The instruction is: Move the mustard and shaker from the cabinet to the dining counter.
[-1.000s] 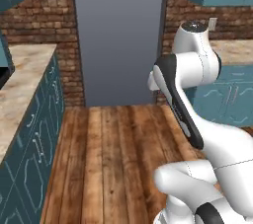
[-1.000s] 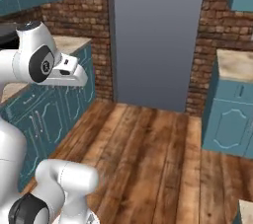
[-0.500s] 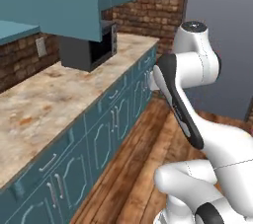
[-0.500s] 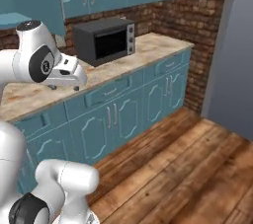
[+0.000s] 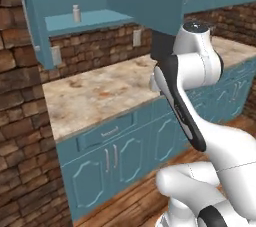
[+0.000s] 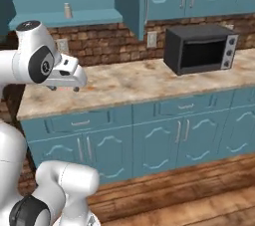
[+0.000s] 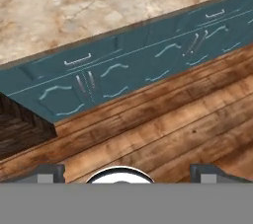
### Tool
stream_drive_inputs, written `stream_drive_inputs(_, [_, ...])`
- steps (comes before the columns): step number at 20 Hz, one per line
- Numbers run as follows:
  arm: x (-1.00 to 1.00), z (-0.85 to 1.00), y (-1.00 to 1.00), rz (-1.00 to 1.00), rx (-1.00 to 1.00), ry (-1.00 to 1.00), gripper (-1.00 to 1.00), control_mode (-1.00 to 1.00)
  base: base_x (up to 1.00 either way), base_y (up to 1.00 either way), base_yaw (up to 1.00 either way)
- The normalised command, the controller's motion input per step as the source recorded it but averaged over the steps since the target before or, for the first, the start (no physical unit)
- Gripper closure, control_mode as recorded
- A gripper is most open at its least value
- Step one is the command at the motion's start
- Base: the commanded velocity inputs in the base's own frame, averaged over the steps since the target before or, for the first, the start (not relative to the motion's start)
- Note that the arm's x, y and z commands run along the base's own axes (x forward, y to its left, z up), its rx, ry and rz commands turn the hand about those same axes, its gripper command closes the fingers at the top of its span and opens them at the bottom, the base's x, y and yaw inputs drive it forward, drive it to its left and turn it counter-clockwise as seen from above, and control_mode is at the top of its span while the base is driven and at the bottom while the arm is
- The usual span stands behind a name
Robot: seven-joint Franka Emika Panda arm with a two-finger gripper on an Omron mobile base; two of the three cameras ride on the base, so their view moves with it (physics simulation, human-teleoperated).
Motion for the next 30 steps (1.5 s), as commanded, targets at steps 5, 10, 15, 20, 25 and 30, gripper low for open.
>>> stream_drive_inputs(5, [0.00, 0.00, 0.00, 0.00, 0.00, 0.00, -1.00, 1.00, 0.32, -0.12, 0.63])
stream_drive_inputs(10, [0.00, 0.00, 0.00, 0.00, 0.00, 0.00, -1.00, 1.00, 0.54, -0.27, 0.47])
stream_drive_inputs(15, [0.00, 0.00, 0.00, 0.00, 0.00, 0.00, -1.00, 1.00, 0.60, -0.49, 0.37])
stream_drive_inputs(20, [0.00, 0.00, 0.00, 0.00, 0.00, 0.00, -1.00, 1.00, 0.51, -0.55, 0.22])
stream_drive_inputs(25, [0.00, 0.00, 0.00, 0.00, 0.00, 0.00, -1.00, 1.00, 0.47, -0.36, 0.00])
stream_drive_inputs(30, [0.00, 0.00, 0.00, 0.00, 0.00, 0.00, -1.00, 1.00, 0.63, -0.20, -0.06])
